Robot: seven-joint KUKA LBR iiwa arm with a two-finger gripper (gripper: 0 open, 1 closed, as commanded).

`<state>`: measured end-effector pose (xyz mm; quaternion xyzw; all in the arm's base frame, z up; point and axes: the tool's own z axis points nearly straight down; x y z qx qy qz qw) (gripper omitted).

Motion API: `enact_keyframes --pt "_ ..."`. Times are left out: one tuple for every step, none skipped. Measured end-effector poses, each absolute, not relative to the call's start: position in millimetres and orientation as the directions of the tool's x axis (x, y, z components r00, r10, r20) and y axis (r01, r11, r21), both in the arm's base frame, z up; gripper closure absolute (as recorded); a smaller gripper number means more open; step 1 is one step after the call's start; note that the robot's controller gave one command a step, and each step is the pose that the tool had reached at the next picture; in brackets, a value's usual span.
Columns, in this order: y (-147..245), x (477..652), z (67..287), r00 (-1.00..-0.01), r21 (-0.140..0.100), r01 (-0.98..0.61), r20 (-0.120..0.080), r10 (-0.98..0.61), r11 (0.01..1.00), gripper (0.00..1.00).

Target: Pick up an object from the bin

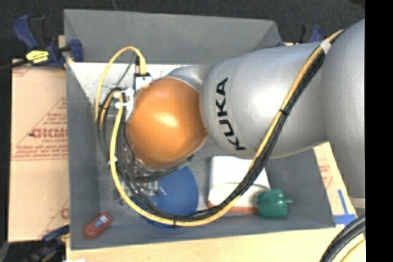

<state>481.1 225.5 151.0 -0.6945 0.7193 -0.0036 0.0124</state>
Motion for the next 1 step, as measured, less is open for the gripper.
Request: enact_keyframes --pt "225.8 482.2 176.8 -0.036 -0.027 -0.999 -0.015 -0.999 0.036 1.00"
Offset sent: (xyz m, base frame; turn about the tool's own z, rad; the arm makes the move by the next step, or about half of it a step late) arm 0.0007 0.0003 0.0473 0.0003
